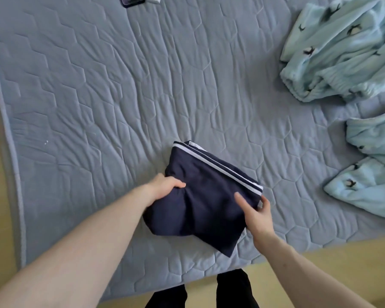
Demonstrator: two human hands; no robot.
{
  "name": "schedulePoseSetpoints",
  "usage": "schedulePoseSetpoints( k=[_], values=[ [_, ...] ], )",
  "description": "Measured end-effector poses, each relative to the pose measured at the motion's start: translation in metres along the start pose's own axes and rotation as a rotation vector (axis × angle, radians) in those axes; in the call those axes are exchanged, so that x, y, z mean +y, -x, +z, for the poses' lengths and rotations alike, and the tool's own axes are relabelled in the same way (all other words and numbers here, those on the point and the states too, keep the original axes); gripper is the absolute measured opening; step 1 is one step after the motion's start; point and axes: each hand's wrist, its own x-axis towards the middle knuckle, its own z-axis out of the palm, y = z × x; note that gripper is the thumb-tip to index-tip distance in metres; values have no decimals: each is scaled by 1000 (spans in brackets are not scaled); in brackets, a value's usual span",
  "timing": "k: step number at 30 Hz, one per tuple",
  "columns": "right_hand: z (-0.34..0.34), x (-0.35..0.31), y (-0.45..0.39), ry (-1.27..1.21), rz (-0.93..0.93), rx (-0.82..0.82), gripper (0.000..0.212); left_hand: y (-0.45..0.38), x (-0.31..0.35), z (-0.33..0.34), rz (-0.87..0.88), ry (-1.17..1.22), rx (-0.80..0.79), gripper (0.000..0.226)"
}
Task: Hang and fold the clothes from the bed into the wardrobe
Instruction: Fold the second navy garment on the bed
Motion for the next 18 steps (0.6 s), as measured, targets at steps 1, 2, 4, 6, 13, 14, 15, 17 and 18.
schedulePoseSetpoints(
  k=[1, 2, 4, 6, 13, 14, 15, 17, 18],
  values=[
    [0, 1, 0, 101, -27, -51, 84, 4, -12, 6, 18, 75, 33, 68],
    [-1, 3, 1, 184, -49, -81, 89, 9, -22, 12, 33, 144, 42, 67],
    [-1, 3, 4, 254, -80, -93, 89, 20, -39, 20, 40, 255, 25, 67],
    [0, -1, 14, 268, -101, -87, 81, 35, -53, 22, 60, 330, 13, 60],
    [-17, -36, 111, 263, -186, -117, 75, 146, -86, -13, 226, 410, 17, 50],
    [-19, -45, 130, 269, -196, -134, 72, 168, -87, -20, 248, 415, 27, 53],
    [-21, -54, 151, 278, -206, -155, 69, 190, -89, -28, 273, 415, 44, 56],
    [-24, -76, 195, 303, -230, -185, 66, 237, -87, -42, 348, 395, 93, 62],
    [-27, -84, 215, 319, -245, -198, 66, 261, -88, -49, 382, 390, 129, 67]
  ],
)
